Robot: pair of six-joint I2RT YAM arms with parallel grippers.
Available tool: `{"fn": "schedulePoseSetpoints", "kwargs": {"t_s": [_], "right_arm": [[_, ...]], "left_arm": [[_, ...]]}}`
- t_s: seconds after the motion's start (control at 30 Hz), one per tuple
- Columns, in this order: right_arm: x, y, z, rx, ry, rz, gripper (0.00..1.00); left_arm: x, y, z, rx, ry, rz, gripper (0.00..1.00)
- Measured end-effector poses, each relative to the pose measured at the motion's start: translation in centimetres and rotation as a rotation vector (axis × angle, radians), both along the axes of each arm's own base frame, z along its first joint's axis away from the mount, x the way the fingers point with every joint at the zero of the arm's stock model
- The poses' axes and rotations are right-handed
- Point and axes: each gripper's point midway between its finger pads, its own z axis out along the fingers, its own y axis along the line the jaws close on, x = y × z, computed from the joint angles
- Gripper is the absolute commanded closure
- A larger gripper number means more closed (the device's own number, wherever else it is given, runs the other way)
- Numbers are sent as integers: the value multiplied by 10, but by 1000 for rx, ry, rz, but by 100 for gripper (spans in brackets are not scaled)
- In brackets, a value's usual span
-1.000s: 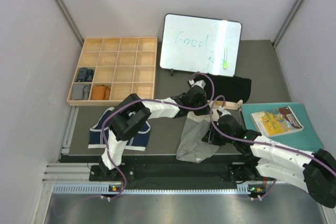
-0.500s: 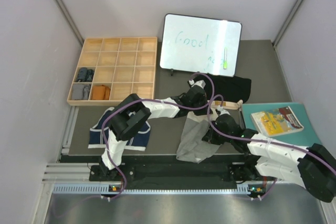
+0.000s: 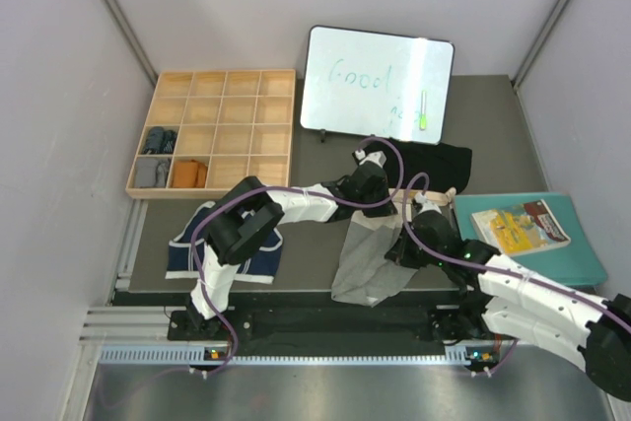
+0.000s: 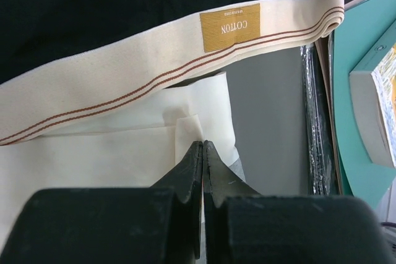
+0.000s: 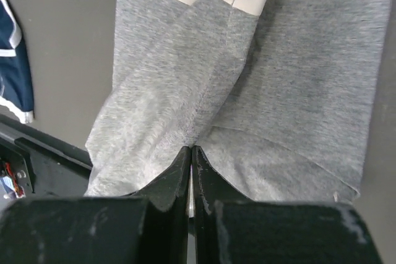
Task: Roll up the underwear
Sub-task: Fold the underwear at the center of the board.
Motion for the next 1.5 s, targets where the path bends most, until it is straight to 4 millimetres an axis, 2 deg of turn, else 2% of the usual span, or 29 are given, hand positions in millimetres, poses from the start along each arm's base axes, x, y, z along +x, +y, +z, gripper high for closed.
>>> {"fn": "schedulePoseSetpoints", "kwargs": {"t_s": [0.1,0.33,0.57,0.8,1.33,1.37,1.47,1.5], "right_arm": [[-2,-6,4,-8,-13,-14,100],[-14,-37,-12,-130,42,-58,100],[-15,-65,-20,-206,88,-119,100],[-9,-65,-9,-209,71,-115,100],[-10,-75,-12,-266,93,-138,100],[-10,-75,-13,-271,95,-140,100],[-10,-78,-15,-285,101,-146,88],[-11,-79,-15,-290,103,-148,73]], "left_arm": [[-1,-1,0,10,-8,-3,100],[-5,-15,14,-5,-41,-13,100],[-2,-19,18,-4,-60,1,100],[1,-17,14,15,-60,15,100],[4,-26,1,28,-50,10,100],[4,-26,0,29,-50,9,93],[3,-27,-1,29,-45,4,74],[2,-28,-1,24,-41,0,61]]}}
